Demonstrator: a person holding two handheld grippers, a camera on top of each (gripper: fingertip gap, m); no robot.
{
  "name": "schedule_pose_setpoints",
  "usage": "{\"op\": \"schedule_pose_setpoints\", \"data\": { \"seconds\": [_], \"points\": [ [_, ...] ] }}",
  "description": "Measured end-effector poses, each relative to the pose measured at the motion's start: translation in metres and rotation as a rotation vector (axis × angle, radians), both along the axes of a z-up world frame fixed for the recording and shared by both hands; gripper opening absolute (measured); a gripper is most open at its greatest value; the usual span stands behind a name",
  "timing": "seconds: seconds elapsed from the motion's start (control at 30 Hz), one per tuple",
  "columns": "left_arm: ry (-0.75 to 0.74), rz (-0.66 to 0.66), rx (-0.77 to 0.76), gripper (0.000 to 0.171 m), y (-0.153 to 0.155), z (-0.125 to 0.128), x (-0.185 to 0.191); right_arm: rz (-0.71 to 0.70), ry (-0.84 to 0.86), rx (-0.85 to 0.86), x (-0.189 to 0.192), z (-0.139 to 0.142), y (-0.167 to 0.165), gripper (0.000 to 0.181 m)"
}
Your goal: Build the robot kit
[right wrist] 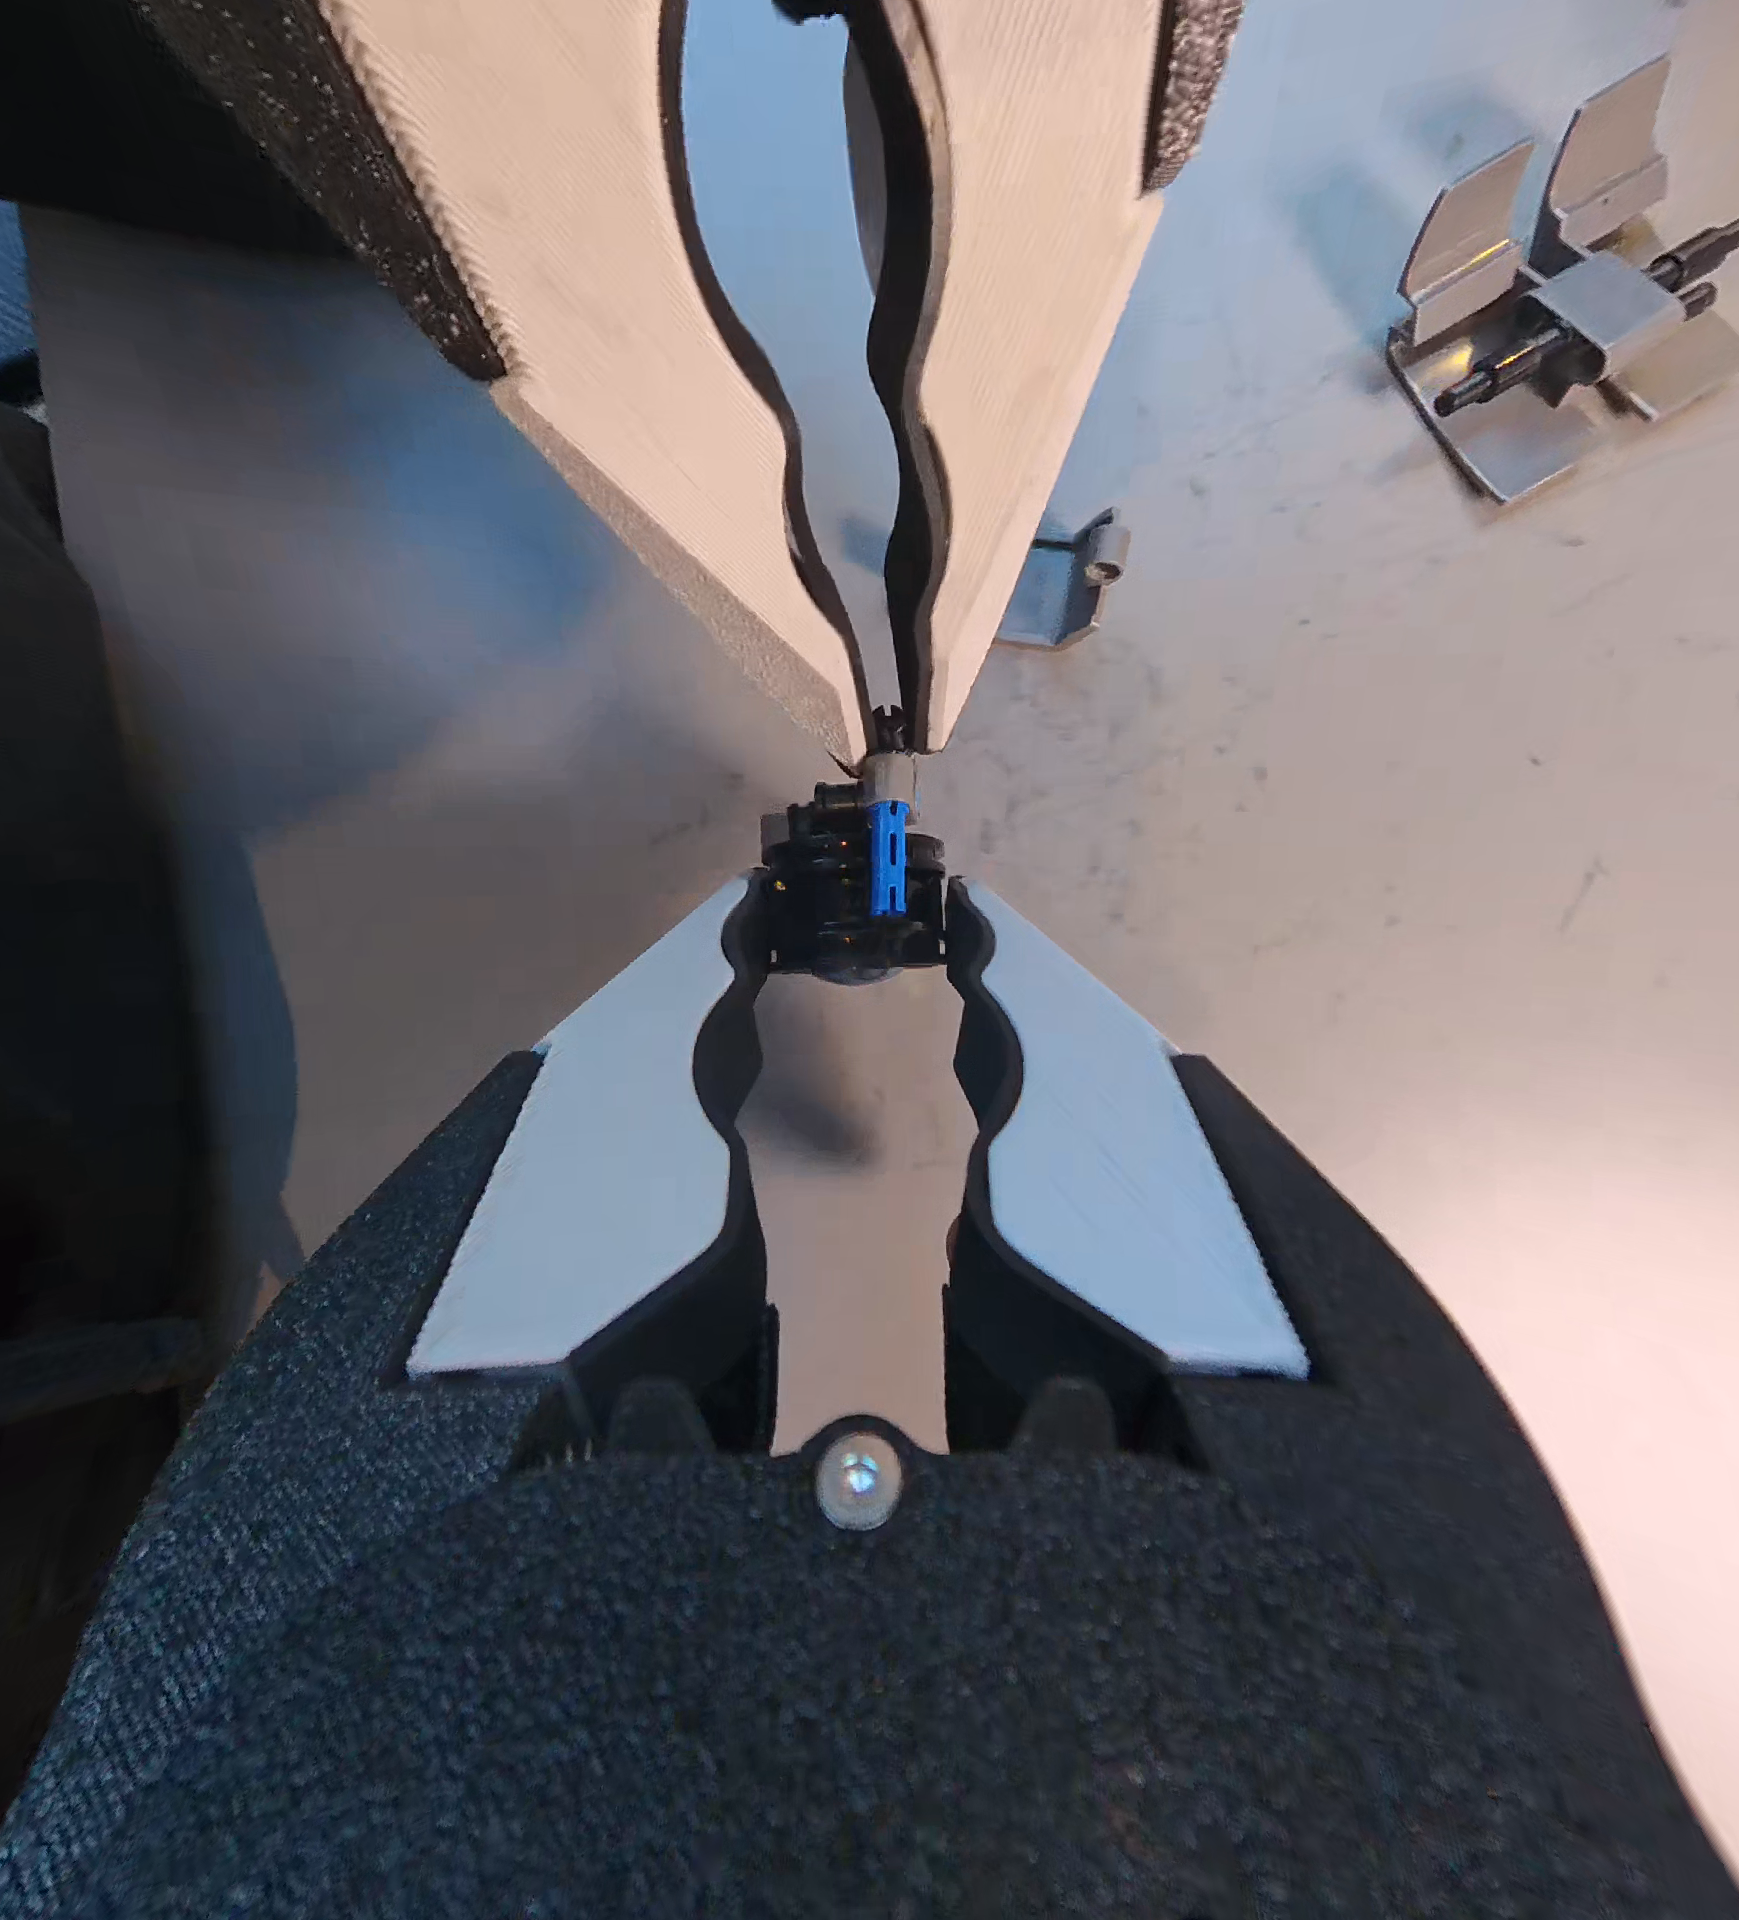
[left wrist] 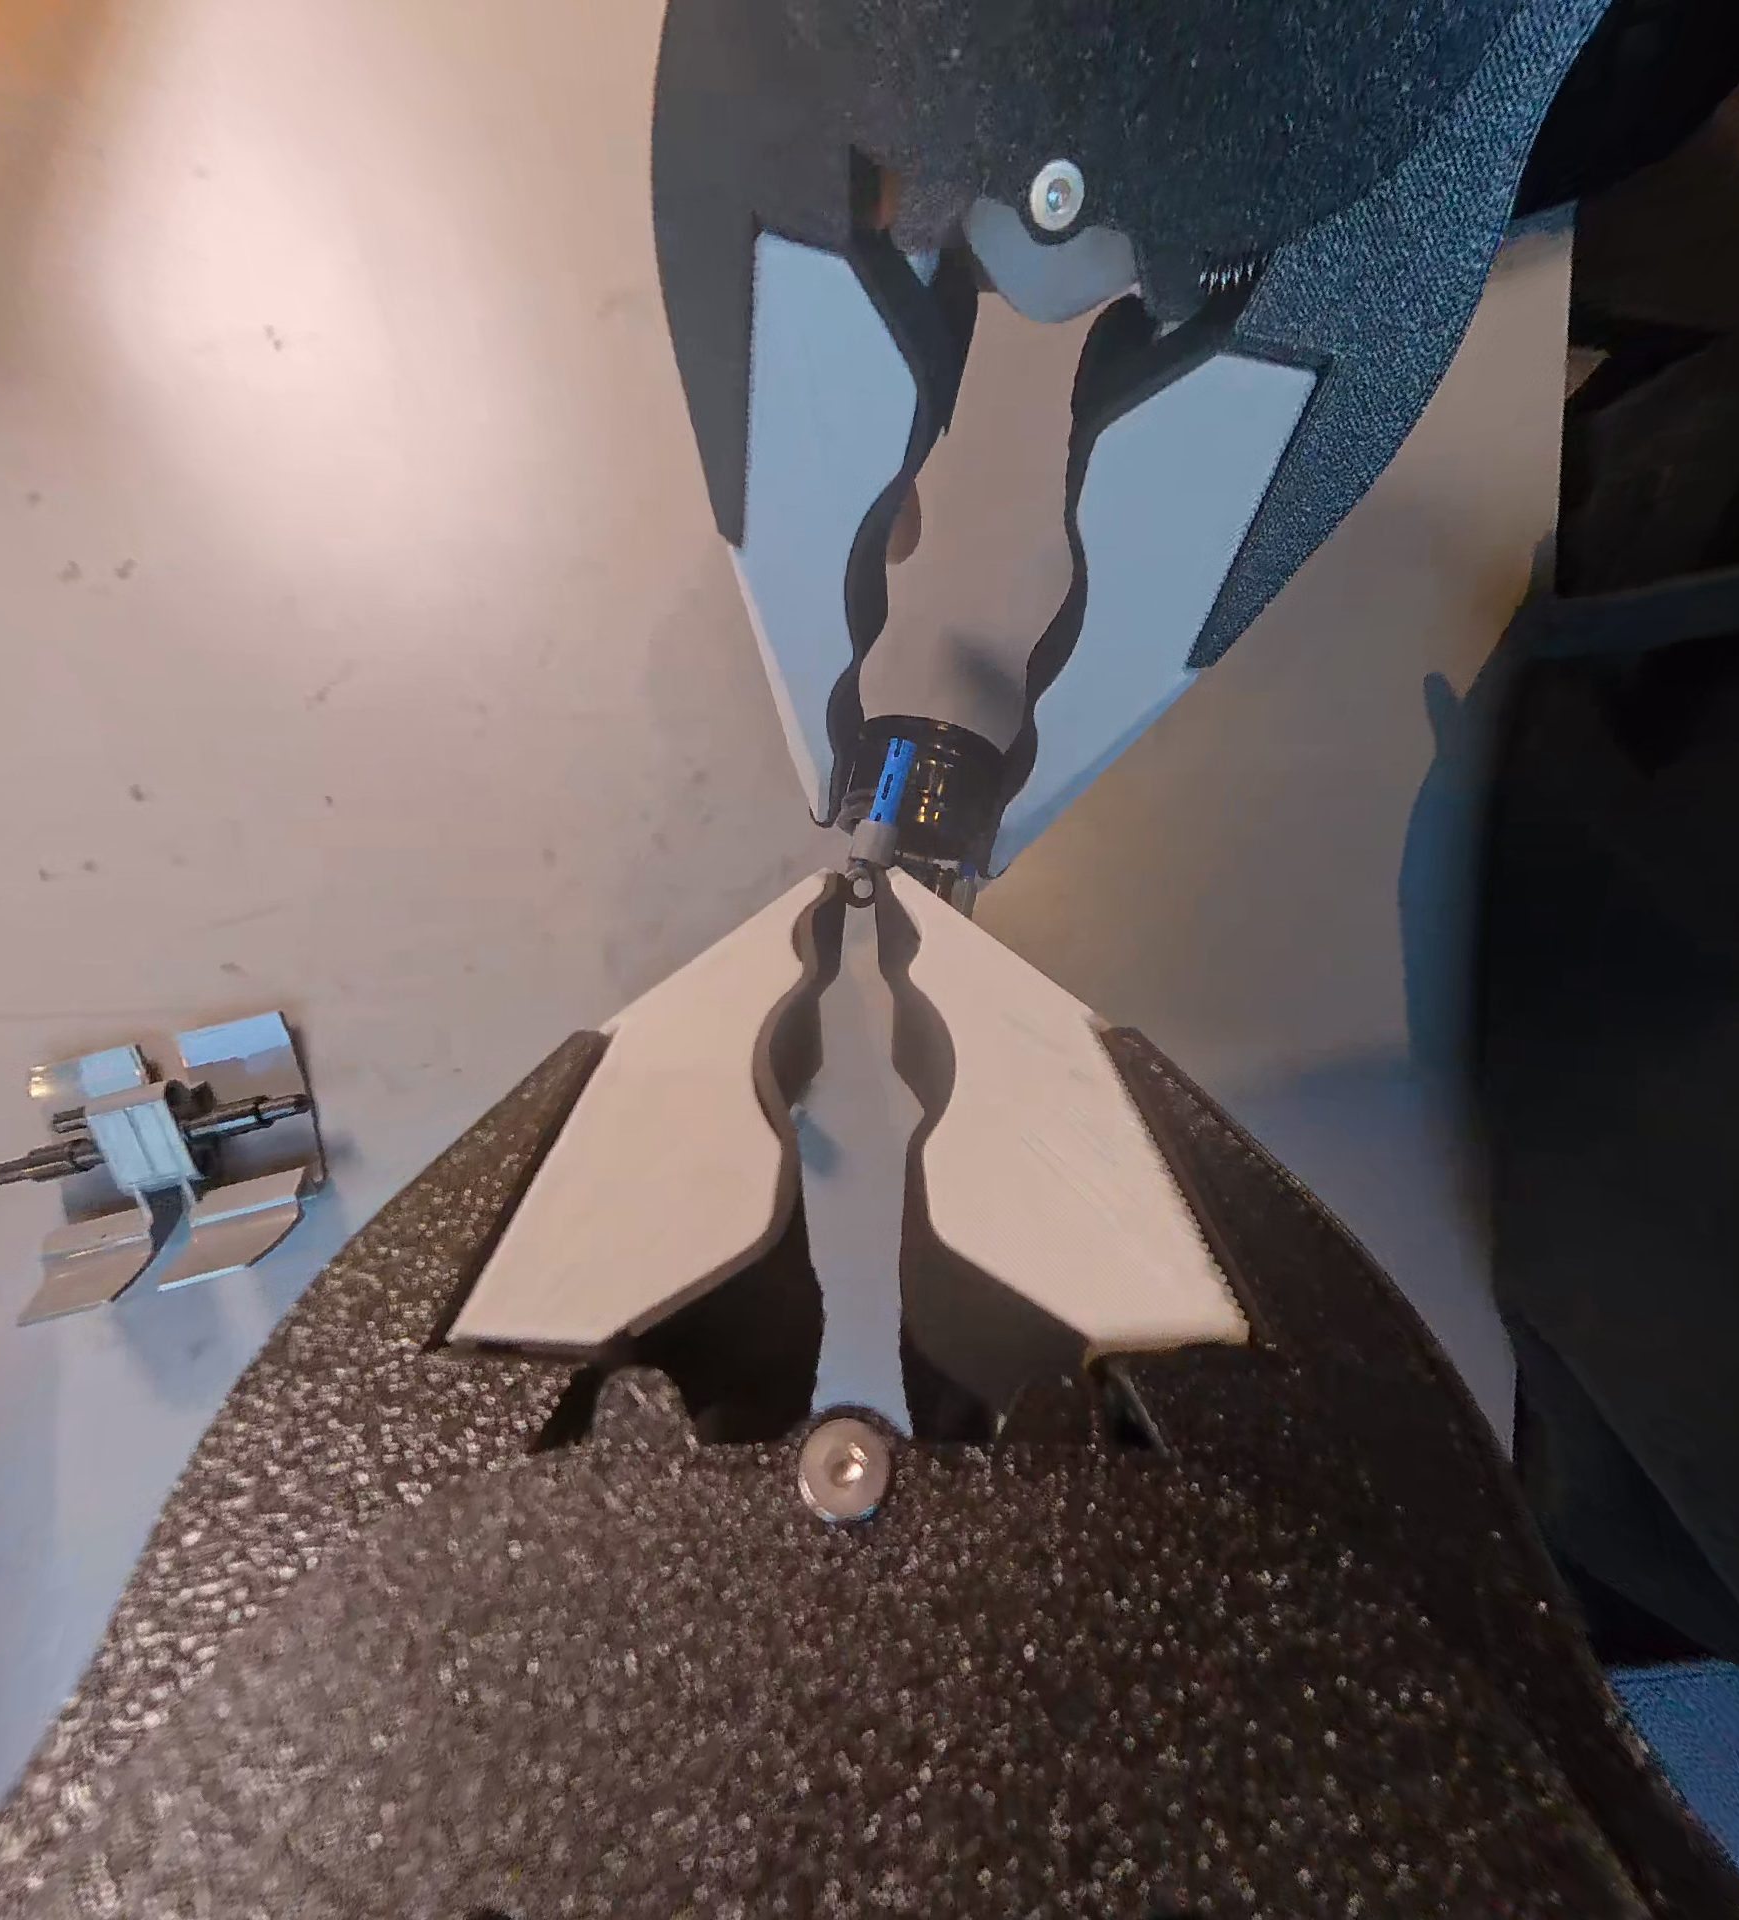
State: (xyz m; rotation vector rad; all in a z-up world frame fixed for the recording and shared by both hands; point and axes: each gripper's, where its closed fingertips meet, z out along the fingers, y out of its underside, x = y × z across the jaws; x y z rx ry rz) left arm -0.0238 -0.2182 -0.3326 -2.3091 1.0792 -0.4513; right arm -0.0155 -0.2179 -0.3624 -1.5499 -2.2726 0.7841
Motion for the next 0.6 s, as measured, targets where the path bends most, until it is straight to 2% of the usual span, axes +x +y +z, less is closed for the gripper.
{"op": "schedule_pose_setpoints", "data": {
  "seconds": [0.13, 0.17, 0.23, 0.33, 0.47, 0.6],
  "points": [
    [-0.185, 0.046, 0.020, 0.006, 0.007, 0.009, 0.002, -0.069, 0.060, -0.152, -0.001, 0.008, 0.003, 0.034],
    [-0.264, 0.066, 0.023, 0.010, 0.009, 0.014, 0.002, -0.102, 0.084, -0.240, -0.002, 0.013, 0.004, 0.034],
    [-0.417, 0.115, 0.012, 0.029, 0.013, 0.023, -0.001, -0.192, 0.131, -0.422, -0.005, 0.021, 0.011, 0.034],
    [-0.554, 0.137, 0.022, 0.039, 0.013, 0.029, -0.003, -0.311, 0.212, -0.729, -0.008, 0.040, 0.022, 0.034],
    [-0.502, 0.132, 0.115, 0.042, 0.018, 0.024, 0.002, -0.370, 0.282, -1.016, -0.008, 0.061, 0.028, 0.034],
    [-0.403, 0.129, 0.339, 0.046, 0.032, 0.037, 0.007, -0.366, 0.342, -1.290, -0.009, 0.084, 0.025, 0.035]
  ]
}}
